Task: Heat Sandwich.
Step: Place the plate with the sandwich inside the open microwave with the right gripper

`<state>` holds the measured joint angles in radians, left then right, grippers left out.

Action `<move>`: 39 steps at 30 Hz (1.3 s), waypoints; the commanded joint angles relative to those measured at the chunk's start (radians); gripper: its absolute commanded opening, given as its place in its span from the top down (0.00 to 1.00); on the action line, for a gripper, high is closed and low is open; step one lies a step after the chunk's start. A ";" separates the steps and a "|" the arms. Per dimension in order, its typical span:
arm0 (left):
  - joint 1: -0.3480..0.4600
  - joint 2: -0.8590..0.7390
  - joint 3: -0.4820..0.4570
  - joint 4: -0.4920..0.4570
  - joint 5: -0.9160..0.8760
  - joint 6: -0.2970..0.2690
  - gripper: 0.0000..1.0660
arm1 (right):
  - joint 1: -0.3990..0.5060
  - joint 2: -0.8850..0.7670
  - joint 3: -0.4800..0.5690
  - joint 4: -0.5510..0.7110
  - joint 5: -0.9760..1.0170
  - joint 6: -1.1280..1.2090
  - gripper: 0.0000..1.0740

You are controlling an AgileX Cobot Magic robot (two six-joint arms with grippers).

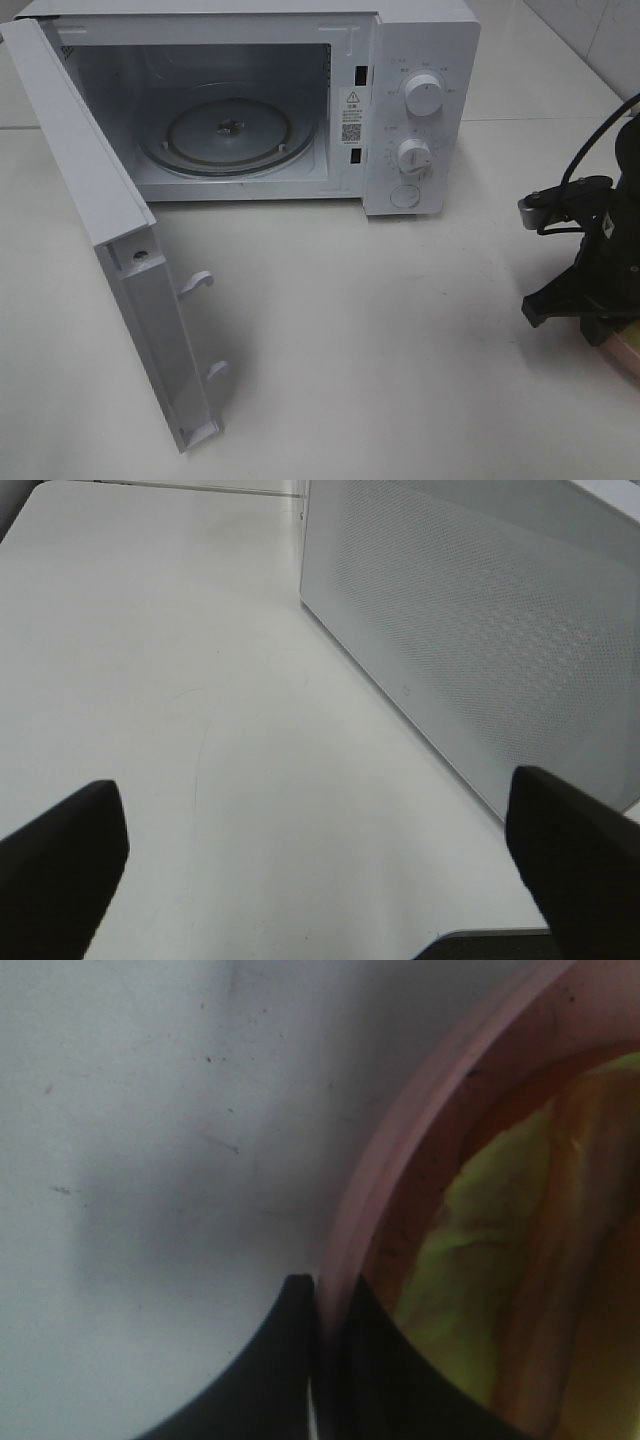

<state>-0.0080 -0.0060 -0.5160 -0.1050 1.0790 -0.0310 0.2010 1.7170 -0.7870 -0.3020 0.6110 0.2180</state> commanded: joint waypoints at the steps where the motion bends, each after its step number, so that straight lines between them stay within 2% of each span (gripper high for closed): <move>1: 0.003 -0.019 0.002 -0.005 -0.013 -0.001 0.08 | 0.011 -0.026 0.004 -0.014 0.029 0.012 1.00; 22: 0.003 -0.019 0.002 -0.005 -0.013 -0.001 0.08 | 0.015 -0.230 0.004 -0.037 0.190 0.011 1.00; 29: 0.003 -0.019 0.002 -0.005 -0.013 -0.001 0.08 | 0.090 -0.262 0.004 -0.059 0.232 0.010 1.00; 39: 0.003 -0.019 0.002 -0.005 -0.013 -0.001 0.08 | 0.250 -0.276 0.004 -0.069 0.262 -0.017 1.00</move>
<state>-0.0080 -0.0060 -0.5160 -0.1050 1.0790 -0.0310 0.4300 1.4500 -0.7860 -0.3400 0.8570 0.2150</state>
